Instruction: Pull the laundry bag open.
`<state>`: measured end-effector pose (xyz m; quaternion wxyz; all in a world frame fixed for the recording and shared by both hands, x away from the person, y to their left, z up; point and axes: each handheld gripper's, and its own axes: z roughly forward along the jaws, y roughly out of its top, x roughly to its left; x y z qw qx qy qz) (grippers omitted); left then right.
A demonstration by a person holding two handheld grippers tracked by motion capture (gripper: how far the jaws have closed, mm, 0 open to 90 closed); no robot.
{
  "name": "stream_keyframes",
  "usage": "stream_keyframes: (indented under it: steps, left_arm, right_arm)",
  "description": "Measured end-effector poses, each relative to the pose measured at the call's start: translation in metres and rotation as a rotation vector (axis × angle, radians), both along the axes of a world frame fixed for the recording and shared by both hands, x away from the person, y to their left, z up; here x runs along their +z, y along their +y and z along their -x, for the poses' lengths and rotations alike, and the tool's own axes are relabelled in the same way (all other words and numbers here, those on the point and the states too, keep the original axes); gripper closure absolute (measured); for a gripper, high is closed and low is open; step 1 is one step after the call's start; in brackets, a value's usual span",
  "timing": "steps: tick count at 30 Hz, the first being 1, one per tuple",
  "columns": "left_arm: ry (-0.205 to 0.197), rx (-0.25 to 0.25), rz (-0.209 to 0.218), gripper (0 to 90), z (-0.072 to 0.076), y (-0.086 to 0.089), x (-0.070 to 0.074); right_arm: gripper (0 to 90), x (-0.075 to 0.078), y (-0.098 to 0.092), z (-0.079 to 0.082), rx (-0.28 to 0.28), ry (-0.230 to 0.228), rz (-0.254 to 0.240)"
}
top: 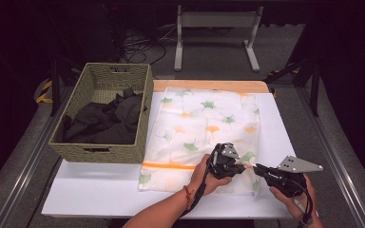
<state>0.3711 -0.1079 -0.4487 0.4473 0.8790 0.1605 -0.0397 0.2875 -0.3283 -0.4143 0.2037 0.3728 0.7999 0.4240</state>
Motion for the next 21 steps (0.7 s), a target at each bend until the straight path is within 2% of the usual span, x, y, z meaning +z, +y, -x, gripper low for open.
stream_keyframes:
  steps: [5,11,13,15,17,18,21]
  left_arm:
    - [-0.002,0.008,-0.042,90.0,-0.002,0.009,-0.001]
    - [-0.002,0.033,-0.096,90.0,-0.006,0.030,-0.005]
    - [-0.007,0.040,-0.106,90.0,-0.006,0.040,-0.006]
    - [-0.010,0.039,-0.115,90.0,-0.006,0.043,-0.006]
    - [-0.028,0.042,-0.141,90.0,-0.005,0.047,-0.005]
    - [-0.051,0.041,-0.165,90.0,-0.004,0.049,-0.005]
    - [-0.061,0.044,-0.188,90.0,-0.003,0.055,-0.004]
  right_arm:
    - [84.9,-0.001,-0.005,-0.001,-0.015,0.007,-0.012]
    - [84.9,-0.001,-0.008,-0.002,-0.035,0.006,-0.016]
    - [84.9,-0.002,-0.008,-0.003,-0.040,0.007,-0.015]
    - [84.9,-0.002,-0.009,-0.003,-0.041,0.007,-0.016]
    - [85.0,-0.002,-0.008,-0.003,-0.041,0.007,-0.011]
    - [85.2,-0.002,-0.008,-0.003,-0.041,0.006,-0.009]
    - [85.3,-0.003,-0.009,-0.003,-0.046,0.008,-0.005]
